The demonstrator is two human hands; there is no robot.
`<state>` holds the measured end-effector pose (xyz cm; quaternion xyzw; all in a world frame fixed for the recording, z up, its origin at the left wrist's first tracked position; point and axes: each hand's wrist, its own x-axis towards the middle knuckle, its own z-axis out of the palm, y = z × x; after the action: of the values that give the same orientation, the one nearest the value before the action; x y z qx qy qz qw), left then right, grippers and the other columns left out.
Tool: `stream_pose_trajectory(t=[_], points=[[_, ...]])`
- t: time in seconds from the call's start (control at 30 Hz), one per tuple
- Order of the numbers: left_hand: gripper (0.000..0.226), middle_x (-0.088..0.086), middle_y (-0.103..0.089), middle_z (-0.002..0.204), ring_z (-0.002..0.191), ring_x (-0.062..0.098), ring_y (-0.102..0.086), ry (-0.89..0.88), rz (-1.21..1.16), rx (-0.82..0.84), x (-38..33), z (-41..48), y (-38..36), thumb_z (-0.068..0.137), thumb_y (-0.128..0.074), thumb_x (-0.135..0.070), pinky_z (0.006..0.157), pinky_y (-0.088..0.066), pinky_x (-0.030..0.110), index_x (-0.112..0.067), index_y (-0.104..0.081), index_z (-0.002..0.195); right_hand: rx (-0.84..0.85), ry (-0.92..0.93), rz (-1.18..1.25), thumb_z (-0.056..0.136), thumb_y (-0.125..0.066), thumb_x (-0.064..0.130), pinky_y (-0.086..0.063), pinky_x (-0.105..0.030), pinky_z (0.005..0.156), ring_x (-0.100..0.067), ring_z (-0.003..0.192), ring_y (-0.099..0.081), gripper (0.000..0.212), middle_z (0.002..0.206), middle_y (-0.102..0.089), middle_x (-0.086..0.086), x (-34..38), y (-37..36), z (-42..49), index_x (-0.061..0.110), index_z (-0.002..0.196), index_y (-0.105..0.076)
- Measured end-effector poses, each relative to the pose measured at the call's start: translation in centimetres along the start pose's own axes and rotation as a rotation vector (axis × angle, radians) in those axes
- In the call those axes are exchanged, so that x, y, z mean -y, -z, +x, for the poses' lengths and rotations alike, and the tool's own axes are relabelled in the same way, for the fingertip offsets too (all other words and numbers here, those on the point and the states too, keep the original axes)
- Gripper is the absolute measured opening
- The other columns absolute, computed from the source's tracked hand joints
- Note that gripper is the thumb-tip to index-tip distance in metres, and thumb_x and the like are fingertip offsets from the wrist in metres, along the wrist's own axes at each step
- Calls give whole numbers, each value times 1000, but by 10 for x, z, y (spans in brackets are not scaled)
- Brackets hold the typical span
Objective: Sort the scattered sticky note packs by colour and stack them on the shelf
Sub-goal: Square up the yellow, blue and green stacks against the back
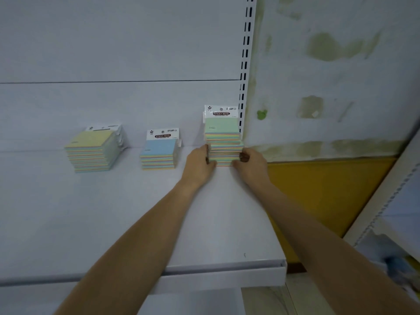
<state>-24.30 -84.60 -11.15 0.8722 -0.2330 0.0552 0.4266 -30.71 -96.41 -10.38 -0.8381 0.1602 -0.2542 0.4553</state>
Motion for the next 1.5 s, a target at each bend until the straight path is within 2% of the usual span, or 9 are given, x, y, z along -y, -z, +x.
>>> stream_pose_trajectory(t=[0.1, 0.23, 0.33, 0.43, 0.57, 0.9, 1.07, 1.37, 1.5], points=[[32, 20, -70, 102, 90, 33, -66, 22, -7, -20, 1, 1, 1, 75, -55, -8, 85, -51, 35, 3, -62, 105, -21, -2, 5, 83, -54, -2, -37, -21, 69, -31, 104, -61, 25, 109, -68, -18, 0, 0, 0, 0, 105, -65], [27, 19, -70, 103, 93, 31, -66, 19, -32, -21, 1, 2, 2, 76, -58, 1, 85, -49, 34, 4, -63, 103, -37, -10, -7, 83, -55, 0, -33, -15, 63, -30, 103, -61, 23, 109, -68, -18, -1, -1, 0, -1, 104, -65], [33, 20, -70, 100, 94, 33, -65, 9, -36, -25, -1, 0, 2, 71, -56, -10, 86, -50, 37, 3, -63, 101, -33, -38, -5, 83, -56, 5, -41, -25, 77, -28, 106, -60, 27, 111, -66, -15, -3, -2, 2, -1, 108, -61], [47, 20, -67, 103, 100, 34, -59, -26, -64, -74, -4, -1, 0, 64, -51, -23, 87, -50, 43, 2, -62, 102, -57, -24, 83, 86, -55, 8, -37, -19, 85, -14, 106, -51, 44, 110, -54, -2, 0, -1, 0, 4, 129, -46], [49, 14, -63, 114, 106, 26, -59, -10, -276, -155, -8, -1, 0, 69, -56, -26, 91, -52, 39, -7, -59, 114, -100, 123, 59, 92, -43, 4, -39, -13, 84, -10, 95, -50, 36, 110, -60, -6, 3, -2, -3, 8, 126, -52], [32, 14, -64, 117, 97, 18, -61, -130, -247, -199, 1, 7, 0, 88, -52, -4, 68, -39, -7, -3, -57, 120, -115, 121, -30, 90, -43, 2, -35, 1, 65, -13, 91, -54, 35, 115, -66, -13, 4, -4, 12, 5, 121, -59], [32, 18, -62, 116, 104, 26, -61, -141, -185, -206, 2, 10, -4, 90, -50, -6, 81, -42, 9, -5, -57, 121, -173, 104, -41, 91, -41, 6, -39, -31, 93, -28, 114, -50, 37, 121, -55, -18, 5, -17, 10, 2, 127, -49], [31, 15, -67, 109, 106, 27, -58, -133, -217, -255, -1, 9, -4, 89, -49, -21, 89, -50, 40, -2, -64, 107, -195, 123, 62, 93, -44, 10, -40, -25, 89, -23, 112, -55, 32, 121, -59, -13, -1, -16, 10, 4, 123, -52], [26, 17, -65, 113, 105, 26, -62, -93, -280, -268, -2, 10, -1, 92, -51, -11, 89, -53, 36, 0, -63, 111, -210, 121, 65, 93, -45, 12, -38, -22, 89, -22, 114, -53, 34, 124, -57, -12, -2, -15, 12, 3, 125, -49]])
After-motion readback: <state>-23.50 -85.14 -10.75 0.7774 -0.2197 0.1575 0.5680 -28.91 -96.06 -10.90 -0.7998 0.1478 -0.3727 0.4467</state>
